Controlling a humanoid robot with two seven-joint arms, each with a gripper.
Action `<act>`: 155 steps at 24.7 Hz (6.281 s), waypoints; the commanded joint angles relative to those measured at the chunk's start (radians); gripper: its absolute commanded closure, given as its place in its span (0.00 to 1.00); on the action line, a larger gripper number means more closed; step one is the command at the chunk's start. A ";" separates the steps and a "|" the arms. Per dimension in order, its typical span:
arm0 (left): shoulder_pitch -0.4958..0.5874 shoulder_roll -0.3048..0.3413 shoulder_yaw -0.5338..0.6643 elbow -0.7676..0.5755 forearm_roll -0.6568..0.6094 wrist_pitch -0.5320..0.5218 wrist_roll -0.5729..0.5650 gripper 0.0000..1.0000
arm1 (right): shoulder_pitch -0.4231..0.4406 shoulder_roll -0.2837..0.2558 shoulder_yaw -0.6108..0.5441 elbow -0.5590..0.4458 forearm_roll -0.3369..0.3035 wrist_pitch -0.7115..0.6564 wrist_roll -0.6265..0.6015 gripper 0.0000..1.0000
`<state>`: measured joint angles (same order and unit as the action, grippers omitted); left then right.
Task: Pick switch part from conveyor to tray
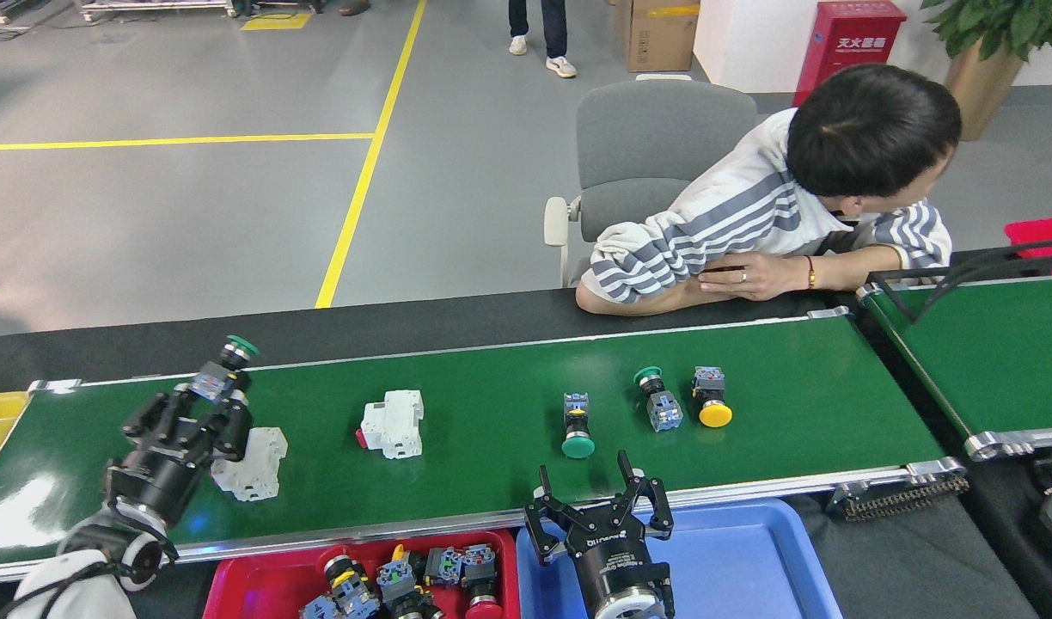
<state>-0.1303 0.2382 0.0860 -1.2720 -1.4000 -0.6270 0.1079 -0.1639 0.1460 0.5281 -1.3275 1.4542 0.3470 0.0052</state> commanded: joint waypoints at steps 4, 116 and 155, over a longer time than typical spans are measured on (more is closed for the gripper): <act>0.196 -0.005 -0.034 -0.299 0.009 -0.114 -0.109 0.72 | -0.100 0.012 0.003 0.073 -0.037 0.023 0.036 0.01; 0.347 -0.295 -0.049 -0.503 -0.224 0.477 -0.212 0.00 | 0.420 -0.282 -0.501 -0.432 -0.215 -0.223 -0.102 0.00; -0.112 -0.068 0.232 0.161 -0.117 0.365 -0.188 0.20 | 0.377 -0.282 -0.487 -0.432 -0.213 -0.281 -0.094 0.00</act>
<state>-0.2158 0.1540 0.3232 -1.1208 -1.5150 -0.3016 -0.1029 0.2265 -0.1365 0.0429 -1.7460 1.2414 0.0699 -0.0914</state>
